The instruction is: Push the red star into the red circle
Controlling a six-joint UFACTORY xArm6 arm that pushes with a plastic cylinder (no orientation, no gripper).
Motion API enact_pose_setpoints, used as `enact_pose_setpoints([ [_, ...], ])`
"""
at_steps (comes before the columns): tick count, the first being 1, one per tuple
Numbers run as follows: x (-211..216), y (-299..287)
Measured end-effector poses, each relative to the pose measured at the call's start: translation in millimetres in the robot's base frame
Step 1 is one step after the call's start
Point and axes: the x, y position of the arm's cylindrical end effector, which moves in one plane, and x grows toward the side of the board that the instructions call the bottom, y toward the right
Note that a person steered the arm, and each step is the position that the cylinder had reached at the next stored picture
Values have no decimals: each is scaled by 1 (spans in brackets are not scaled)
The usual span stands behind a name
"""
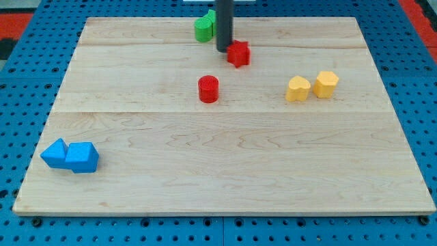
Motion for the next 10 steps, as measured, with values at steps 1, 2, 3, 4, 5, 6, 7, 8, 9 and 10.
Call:
enact_pose_setpoints([
  [1, 15, 9],
  [2, -8, 65],
  [3, -25, 71],
  [4, -14, 171],
  [5, 33, 179],
  [6, 36, 133],
  [7, -3, 169],
  [8, -19, 135],
  [9, 22, 74],
  [10, 55, 16],
])
